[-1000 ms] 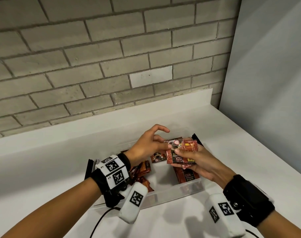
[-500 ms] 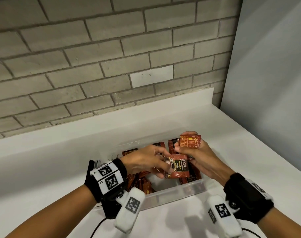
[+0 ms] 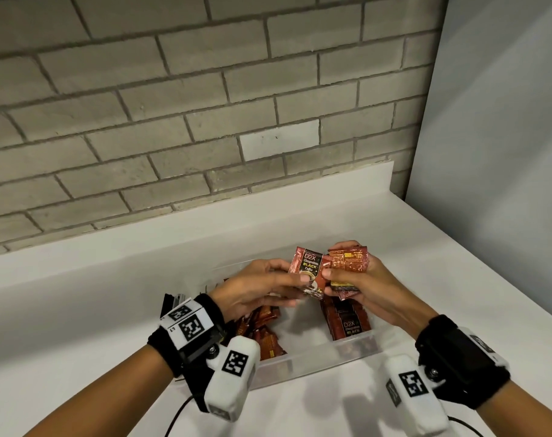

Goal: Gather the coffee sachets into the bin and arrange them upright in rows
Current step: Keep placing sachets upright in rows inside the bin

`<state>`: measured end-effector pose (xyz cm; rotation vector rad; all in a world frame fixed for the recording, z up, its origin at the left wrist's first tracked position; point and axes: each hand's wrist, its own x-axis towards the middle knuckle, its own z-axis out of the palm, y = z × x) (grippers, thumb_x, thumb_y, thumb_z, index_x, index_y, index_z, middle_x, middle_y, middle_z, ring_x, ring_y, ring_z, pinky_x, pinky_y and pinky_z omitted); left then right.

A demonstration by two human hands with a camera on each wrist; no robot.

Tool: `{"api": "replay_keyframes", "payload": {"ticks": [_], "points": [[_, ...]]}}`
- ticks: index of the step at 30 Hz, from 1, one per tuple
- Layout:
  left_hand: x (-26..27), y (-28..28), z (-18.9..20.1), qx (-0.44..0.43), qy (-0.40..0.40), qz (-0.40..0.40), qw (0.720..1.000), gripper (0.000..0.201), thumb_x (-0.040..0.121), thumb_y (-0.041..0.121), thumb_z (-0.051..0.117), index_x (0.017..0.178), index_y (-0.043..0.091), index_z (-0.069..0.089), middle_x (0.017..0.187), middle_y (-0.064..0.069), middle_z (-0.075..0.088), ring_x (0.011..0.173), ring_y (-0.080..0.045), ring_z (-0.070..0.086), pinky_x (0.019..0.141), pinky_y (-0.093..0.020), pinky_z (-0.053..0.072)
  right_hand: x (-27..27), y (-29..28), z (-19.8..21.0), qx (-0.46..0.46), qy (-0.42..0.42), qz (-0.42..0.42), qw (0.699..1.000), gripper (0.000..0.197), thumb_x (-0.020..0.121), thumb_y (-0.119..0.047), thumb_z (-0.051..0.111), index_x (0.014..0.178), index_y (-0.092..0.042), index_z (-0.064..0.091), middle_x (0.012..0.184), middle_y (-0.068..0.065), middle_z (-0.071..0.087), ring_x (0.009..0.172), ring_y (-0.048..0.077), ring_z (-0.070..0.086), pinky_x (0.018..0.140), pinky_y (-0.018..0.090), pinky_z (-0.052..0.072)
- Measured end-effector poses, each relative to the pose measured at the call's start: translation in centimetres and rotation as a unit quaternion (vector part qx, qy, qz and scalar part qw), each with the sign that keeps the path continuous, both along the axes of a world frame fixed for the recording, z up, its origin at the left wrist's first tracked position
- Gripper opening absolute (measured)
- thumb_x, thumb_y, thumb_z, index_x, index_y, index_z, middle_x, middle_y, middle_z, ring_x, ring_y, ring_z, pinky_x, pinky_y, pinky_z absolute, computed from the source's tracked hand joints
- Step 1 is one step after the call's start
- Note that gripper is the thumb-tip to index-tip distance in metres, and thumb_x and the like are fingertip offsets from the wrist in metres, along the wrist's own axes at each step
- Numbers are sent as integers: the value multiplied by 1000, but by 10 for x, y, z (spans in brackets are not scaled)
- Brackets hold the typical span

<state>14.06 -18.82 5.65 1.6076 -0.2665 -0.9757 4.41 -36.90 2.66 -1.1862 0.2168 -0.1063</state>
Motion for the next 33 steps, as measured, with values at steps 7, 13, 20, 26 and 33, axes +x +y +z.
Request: {"api": "replay_keyframes", "payload": {"ticks": [7, 13, 20, 26, 33], "points": [[17, 1, -9, 44, -4, 101, 994, 10, 78, -3, 71, 87, -2, 68, 87, -11, 71, 72, -17, 69, 59, -21, 58, 0, -9, -5, 21, -12, -54, 998, 33, 81, -9, 71, 111, -11, 57, 99, 16, 67, 89, 26, 68, 74, 38, 59], [31, -6, -27, 173, -38, 67, 982, 15, 77, -4, 73, 92, -5, 68, 89, -17, 70, 66, -20, 68, 53, -24, 58, -3, -10, -4, 58, -26, -87, 994, 25, 90, -11, 61, 115, -9, 56, 96, 18, 67, 86, 26, 67, 77, 39, 60], [38, -22, -34, 281, -143, 17, 949, 17, 72, -3, 78, 86, -7, 70, 85, -18, 71, 62, -19, 67, 60, -26, 59, -3, -9, -3, 68, -31, -90, 993, 28, 89, -13, 62, 115, -8, 57, 95, 17, 68, 86, 25, 68, 72, 36, 60], [48, -30, -36, 343, -194, -21, 919, 16, 74, 9, 81, 77, 3, 66, 76, -12, 73, 57, -15, 70, 57, -23, 57, -2, -8, -4, 73, -37, -81, 993, 28, 88, -12, 62, 115, -9, 56, 95, 17, 67, 85, 26, 67, 74, 38, 60], [52, -32, -40, 352, -172, -37, 919, 14, 76, 6, 78, 78, -3, 68, 79, -19, 73, 58, -22, 69, 70, -35, 61, -1, -14, -4, 139, -13, -42, 989, 29, 96, 1, 40, 119, -11, 54, 104, 23, 68, 97, 33, 68, 81, 49, 57]]}}
